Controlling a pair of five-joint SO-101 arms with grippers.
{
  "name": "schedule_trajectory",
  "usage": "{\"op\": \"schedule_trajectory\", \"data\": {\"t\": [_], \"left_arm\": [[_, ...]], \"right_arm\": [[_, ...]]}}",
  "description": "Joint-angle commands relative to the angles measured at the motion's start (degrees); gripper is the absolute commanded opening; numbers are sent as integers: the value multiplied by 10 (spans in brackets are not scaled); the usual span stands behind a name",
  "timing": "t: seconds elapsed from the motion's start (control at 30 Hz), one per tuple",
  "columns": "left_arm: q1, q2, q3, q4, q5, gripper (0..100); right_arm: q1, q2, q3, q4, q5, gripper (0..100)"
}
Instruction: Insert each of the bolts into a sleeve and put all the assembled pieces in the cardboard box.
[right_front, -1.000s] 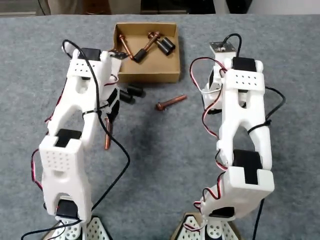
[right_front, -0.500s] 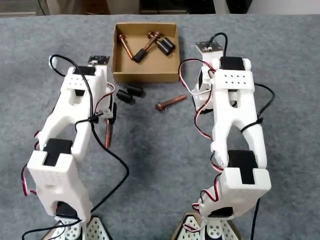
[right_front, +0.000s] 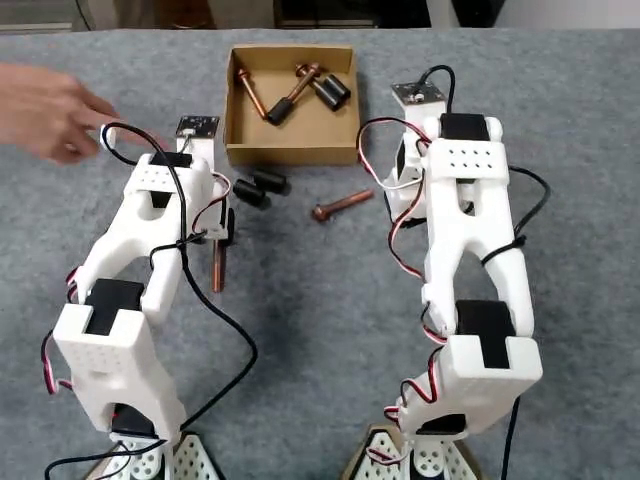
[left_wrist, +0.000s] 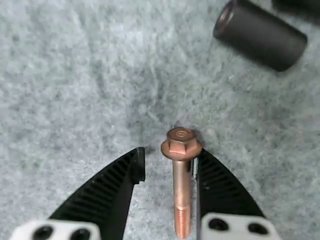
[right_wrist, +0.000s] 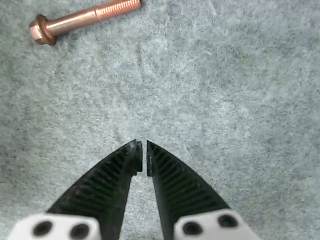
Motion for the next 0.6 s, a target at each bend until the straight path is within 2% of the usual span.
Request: {"op": "schedule_trajectory", "data": {"t": [0.0, 0.3, 0.57], "left_arm": [[-1, -30, 1, -12, 5, 160], [10, -29, 26, -14, 4, 157], [10, -29, 55, -56, 4, 84]], "right_arm": [[-7, -4, -26, -7, 3, 27], [-7, -4, -24, -7, 3, 27], [-7, -4, -22, -7, 3, 27]]}}
